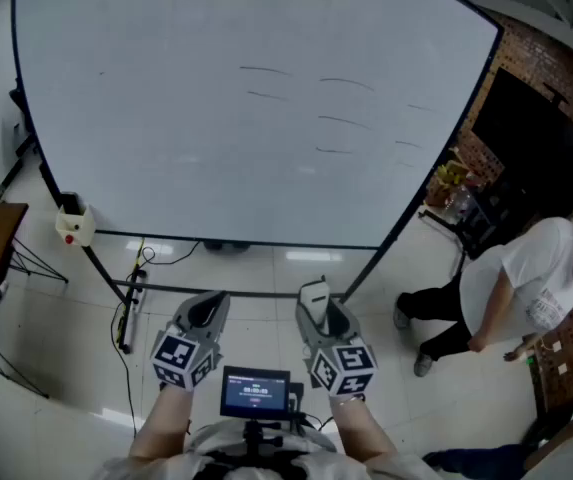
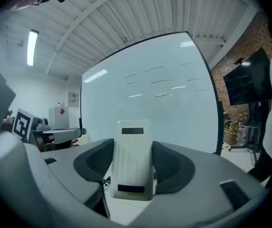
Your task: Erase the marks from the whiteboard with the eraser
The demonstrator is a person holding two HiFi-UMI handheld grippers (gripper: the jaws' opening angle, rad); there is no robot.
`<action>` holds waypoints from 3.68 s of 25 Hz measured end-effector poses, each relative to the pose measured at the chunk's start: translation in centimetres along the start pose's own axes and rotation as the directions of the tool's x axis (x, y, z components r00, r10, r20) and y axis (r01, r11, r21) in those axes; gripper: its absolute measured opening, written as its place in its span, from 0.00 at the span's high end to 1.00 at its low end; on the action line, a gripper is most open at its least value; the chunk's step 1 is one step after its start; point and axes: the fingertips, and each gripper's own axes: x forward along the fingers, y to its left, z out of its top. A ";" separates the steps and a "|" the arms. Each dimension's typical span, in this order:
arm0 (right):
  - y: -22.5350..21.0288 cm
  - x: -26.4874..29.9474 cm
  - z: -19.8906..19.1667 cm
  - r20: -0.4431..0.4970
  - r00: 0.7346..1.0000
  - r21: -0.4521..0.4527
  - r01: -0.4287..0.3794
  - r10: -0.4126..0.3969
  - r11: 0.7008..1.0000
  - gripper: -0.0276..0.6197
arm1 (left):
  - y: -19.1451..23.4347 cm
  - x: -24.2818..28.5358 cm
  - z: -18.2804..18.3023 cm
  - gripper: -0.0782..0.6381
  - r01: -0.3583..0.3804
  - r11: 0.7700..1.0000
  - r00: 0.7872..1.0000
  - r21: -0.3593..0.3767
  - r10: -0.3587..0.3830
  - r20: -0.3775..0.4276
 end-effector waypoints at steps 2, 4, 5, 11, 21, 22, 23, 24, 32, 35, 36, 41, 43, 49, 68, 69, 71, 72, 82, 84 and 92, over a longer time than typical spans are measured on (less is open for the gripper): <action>-0.4 0.7 0.1 -0.001 1.000 -0.004 0.002 -0.002 1.000 0.54 | 0.6 0.7 -0.3 0.88 -0.010 1.000 1.000 -0.004 0.010 0.003; -1.0 1.5 0.2 -0.004 1.000 -0.011 0.003 -0.003 1.000 0.54 | 1.1 1.4 -0.5 0.88 -0.019 1.000 1.000 -0.010 0.019 0.003; -1.4 1.9 0.2 -0.005 1.000 -0.014 0.003 -0.003 1.000 0.54 | 1.4 1.9 -0.4 0.88 -0.023 1.000 1.000 -0.013 0.023 0.003; -5.2 5.8 2.1 0.028 1.000 -0.015 0.000 0.001 1.000 0.54 | 2.8 7.0 0.7 0.88 -0.028 1.000 0.999 0.012 0.028 0.017; -11.6 12.8 6.3 0.058 0.996 -0.047 -0.061 0.064 0.997 0.54 | 5.7 15.9 3.5 0.88 -0.102 0.994 0.993 0.039 0.099 0.056; -12.0 13.3 6.4 0.056 0.996 -0.048 -0.066 0.069 0.997 0.54 | 5.7 16.6 3.5 0.88 -0.103 0.994 0.994 0.039 0.100 0.053; -12.4 13.7 6.5 0.055 0.996 -0.047 -0.069 0.071 0.997 0.54 | 5.7 17.1 3.4 0.88 -0.100 0.994 0.994 0.040 0.098 0.047; -12.8 14.1 6.6 0.056 0.996 -0.045 -0.070 0.073 0.997 0.54 | 5.7 17.7 3.3 0.88 -0.097 0.995 0.995 0.040 0.095 0.041; -13.7 16.7 8.2 0.088 0.994 -0.054 -0.058 0.062 0.997 0.54 | 7.6 19.9 4.2 0.88 -0.096 0.994 0.994 0.054 0.093 0.055; -13.5 17.4 9.5 0.122 0.992 -0.077 -0.035 0.044 0.996 0.54 | 8.3 20.3 4.8 0.88 -0.083 0.994 0.995 0.064 0.080 0.060; -13.2 17.7 10.1 0.134 0.990 -0.086 -0.031 0.043 0.996 0.54 | 8.4 20.4 5.0 0.88 -0.077 0.995 0.996 0.069 0.073 0.059; -10.9 19.5 14.7 0.219 0.974 -0.156 -0.032 0.066 0.987 0.54 | 9.4 20.4 5.8 0.88 -0.068 0.993 0.996 0.099 0.061 0.071; -9.8 20.6 16.4 0.243 0.966 -0.199 -0.043 0.092 0.979 0.54 | 10.1 20.2 5.9 0.88 -0.073 0.993 0.995 0.097 0.065 0.079; -6.4 24.0 19.8 0.266 0.957 -0.277 -0.038 0.115 0.960 0.54 | 12.2 19.6 5.9 0.88 -0.096 0.992 0.993 0.084 0.089 0.080; -7.3 26.6 19.9 0.266 0.961 -0.244 -0.003 0.070 0.970 0.54 | 14.5 21.6 5.2 0.88 -0.108 0.993 0.991 0.048 0.104 0.081; -7.7 26.5 19.8 0.263 0.963 -0.237 0.000 0.065 0.971 0.55 | 14.4 21.8 5.2 0.88 -0.106 0.993 0.991 0.046 0.102 0.082; -8.9 26.3 19.6 0.259 0.965 -0.238 0.016 0.048 0.971 0.55 | 14.2 22.2 5.2 0.88 -0.103 0.994 0.992 0.043 0.099 0.083; -9.5 26.1 19.6 0.261 0.965 -0.236 0.028 0.035 0.971 0.55 | 14.1 22.4 5.2 0.88 -0.100 0.994 0.992 0.042 0.097 0.084; -19.6 22.6 19.7 0.281 0.941 -0.122 0.233 -0.192 0.965 0.55 | 12.8 23.8 5.2 0.88 -0.062 0.997 0.995 0.044 0.058 0.082; -21.7 21.8 19.6 0.279 0.930 -0.097 0.277 -0.241 0.956 0.55 | 12.6 24.0 5.2 0.88 -0.058 0.997 0.995 0.043 0.054 0.081; -21.3 21.3 19.8 0.276 0.938 -0.032 0.226 -0.209 0.974 0.55 | 12.0 24.4 5.9 0.88 -0.041 0.998 0.995 0.057 0.036 0.092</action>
